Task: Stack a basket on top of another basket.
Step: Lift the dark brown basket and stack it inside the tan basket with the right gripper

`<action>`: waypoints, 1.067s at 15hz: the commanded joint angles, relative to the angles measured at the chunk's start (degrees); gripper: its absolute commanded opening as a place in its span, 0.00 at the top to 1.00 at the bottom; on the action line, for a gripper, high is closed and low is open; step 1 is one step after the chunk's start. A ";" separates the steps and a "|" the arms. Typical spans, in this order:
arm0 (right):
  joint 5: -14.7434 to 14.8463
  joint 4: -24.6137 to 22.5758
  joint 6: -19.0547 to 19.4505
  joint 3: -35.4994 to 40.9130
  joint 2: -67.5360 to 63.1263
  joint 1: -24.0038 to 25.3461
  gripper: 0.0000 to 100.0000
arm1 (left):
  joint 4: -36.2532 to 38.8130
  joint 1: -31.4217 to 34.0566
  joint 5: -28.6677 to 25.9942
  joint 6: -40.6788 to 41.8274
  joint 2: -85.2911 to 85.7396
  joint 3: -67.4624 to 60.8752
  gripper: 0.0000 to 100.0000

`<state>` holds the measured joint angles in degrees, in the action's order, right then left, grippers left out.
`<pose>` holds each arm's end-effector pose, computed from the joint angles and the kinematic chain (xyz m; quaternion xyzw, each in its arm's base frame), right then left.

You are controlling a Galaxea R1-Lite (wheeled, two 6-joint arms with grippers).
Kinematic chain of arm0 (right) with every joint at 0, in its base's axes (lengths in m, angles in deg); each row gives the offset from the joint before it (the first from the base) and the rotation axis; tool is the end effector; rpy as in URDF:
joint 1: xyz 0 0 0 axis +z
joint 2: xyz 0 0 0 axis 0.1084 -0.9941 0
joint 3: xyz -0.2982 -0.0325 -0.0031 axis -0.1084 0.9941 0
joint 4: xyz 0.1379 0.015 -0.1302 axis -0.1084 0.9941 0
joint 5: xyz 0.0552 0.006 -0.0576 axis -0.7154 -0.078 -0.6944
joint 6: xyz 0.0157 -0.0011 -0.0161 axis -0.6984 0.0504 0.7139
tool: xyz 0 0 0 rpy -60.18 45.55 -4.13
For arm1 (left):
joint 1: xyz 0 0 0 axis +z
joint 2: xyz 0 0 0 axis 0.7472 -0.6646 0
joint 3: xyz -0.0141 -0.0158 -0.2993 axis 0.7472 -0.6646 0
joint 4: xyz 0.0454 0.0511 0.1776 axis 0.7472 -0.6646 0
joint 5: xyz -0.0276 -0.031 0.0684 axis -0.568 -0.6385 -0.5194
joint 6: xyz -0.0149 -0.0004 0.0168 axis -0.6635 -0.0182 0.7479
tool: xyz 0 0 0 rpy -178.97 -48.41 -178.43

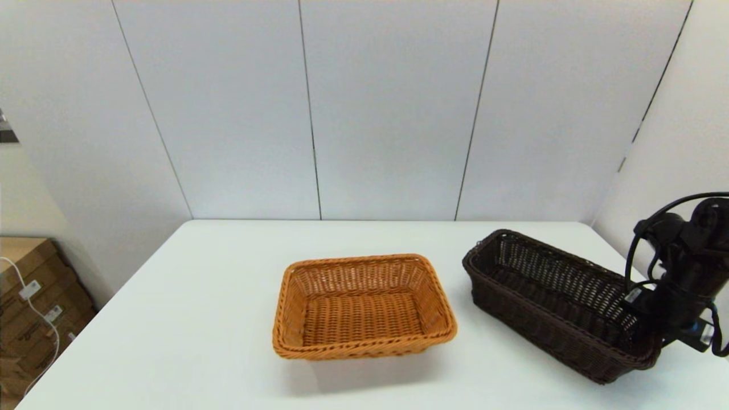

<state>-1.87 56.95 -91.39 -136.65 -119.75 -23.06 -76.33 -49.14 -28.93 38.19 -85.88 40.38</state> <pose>0.3092 -0.0958 0.0755 0.3017 0.5943 -0.3575 0.6543 -0.0230 0.0004 0.0743 0.0062 0.0046 -0.0070 0.9999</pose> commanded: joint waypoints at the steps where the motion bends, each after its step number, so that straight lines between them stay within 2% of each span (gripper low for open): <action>1: 0.26 0.41 -0.29 -0.19 1.13 -0.92 1.00 | 0.01 0.00 0.00 0.00 -0.07 -0.18 0.00; 4: -0.09 0.68 0.15 -2.56 2.36 -2.94 1.00 | 0.01 0.00 0.00 0.00 -0.07 -0.18 0.00; 6: -1.06 0.68 1.73 -4.23 4.20 -4.70 1.00 | 0.01 0.00 0.00 0.00 -0.07 -0.18 0.00; 10: -8.26 1.56 5.77 -7.39 10.79 -7.69 1.00 | 0.01 0.00 0.00 0.00 -0.07 -0.18 0.00; 13: -12.31 9.99 8.85 -11.35 14.75 -7.86 1.00 | 0.01 0.00 0.00 0.00 -0.07 -0.18 0.00; 16: -18.64 12.01 12.10 -12.05 18.44 -7.77 1.00 | 0.01 0.00 0.00 0.00 -0.07 -0.18 0.00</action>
<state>-18.23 68.51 -79.95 -148.26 -104.87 -30.89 -76.31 -49.14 -28.93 38.19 -85.88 40.38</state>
